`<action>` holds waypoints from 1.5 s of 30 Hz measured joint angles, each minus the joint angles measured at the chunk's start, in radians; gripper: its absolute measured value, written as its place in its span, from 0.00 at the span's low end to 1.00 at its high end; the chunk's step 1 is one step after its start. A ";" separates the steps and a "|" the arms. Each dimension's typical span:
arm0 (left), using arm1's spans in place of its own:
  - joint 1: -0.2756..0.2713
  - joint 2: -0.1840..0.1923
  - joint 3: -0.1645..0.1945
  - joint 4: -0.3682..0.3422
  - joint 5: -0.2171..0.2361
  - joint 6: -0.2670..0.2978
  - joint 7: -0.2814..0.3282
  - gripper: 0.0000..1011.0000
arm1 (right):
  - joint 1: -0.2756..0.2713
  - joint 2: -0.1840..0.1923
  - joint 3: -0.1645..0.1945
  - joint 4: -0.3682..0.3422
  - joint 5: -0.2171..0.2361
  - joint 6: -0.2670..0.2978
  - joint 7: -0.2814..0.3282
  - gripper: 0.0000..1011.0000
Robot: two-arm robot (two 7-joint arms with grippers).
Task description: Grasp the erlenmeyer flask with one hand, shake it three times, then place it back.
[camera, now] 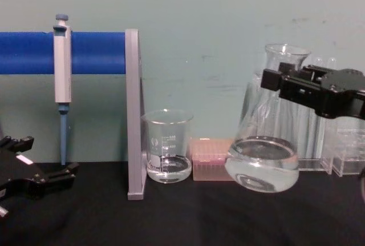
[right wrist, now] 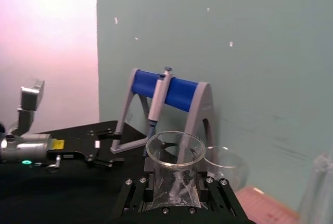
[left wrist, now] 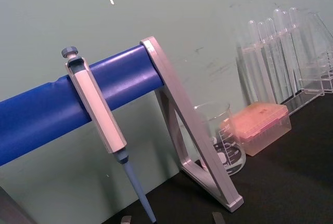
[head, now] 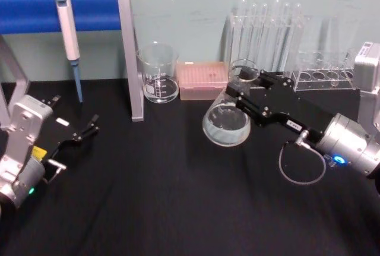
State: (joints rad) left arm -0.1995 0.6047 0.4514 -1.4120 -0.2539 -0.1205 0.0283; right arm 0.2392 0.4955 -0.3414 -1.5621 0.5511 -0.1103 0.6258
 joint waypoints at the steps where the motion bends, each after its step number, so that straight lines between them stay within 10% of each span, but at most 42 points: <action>1: 0.000 0.000 0.000 0.000 0.000 0.000 0.000 0.99 | 0.002 0.001 -0.004 0.000 0.002 -0.001 0.004 0.44; 45: 0.000 0.000 0.000 0.000 0.000 0.000 0.000 0.99 | 0.070 0.039 -0.108 0.135 0.059 -0.046 0.127 0.44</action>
State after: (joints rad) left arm -0.1996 0.6047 0.4514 -1.4119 -0.2539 -0.1206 0.0282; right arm 0.3088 0.5346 -0.4492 -1.4266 0.6098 -0.1566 0.7523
